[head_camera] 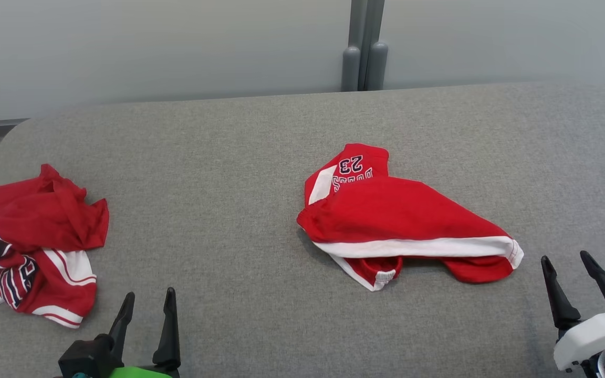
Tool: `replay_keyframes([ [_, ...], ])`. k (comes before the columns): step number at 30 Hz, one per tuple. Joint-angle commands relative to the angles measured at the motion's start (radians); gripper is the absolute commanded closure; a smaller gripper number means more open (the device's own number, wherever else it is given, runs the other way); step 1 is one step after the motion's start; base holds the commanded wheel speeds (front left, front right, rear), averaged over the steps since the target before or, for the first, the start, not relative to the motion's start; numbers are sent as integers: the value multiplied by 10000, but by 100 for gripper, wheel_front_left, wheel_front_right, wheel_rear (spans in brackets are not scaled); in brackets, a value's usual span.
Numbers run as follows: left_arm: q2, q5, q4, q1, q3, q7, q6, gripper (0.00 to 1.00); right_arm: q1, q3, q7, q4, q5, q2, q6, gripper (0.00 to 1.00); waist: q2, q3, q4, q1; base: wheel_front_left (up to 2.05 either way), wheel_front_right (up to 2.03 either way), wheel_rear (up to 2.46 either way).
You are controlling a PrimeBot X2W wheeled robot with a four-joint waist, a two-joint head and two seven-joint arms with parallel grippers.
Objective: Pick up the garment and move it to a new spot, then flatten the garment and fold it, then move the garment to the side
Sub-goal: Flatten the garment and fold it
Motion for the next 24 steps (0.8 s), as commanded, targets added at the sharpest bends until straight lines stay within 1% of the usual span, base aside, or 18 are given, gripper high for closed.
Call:
replay_keyframes([
  [1, 16, 86, -52, 137, 89, -8, -33, 0, 120, -67, -32, -132, -78, 28, -6, 0, 0, -123, -108, 0, 0, 0, 0],
  [7, -141, 673, 31, 304, 543, -7, -515, 0, 987, -1286, -33, -2322, -757, 735, -6, 0, 0, -276, -227, 0, 0, 0, 0],
  [9, -200, 830, 154, 250, 640, -7, -643, 0, 1193, -1445, -33, -2931, -1025, 977, -6, 0, 0, -331, -225, 0, 0, 0, 0],
  [12, -267, 999, 394, 158, 778, -8, -918, 0, 1368, -1529, -31, -3470, -1348, 1203, -6, 0, 0, -405, -213, 0, 0, 0, 0],
  [18, -466, 1342, 1009, -224, 1210, -8, -1532, 0, 1091, -1403, -32, -3714, -1675, 1527, -6, 0, 0, -447, -43, 0, 0, 0, 0],
  [24, -779, 1758, 1543, -551, 1681, -8, -1941, 0, 795, -1238, -32, -3440, -1705, 1520, -6, 0, 0, -523, 316, 0, 0, 0, 0],
])
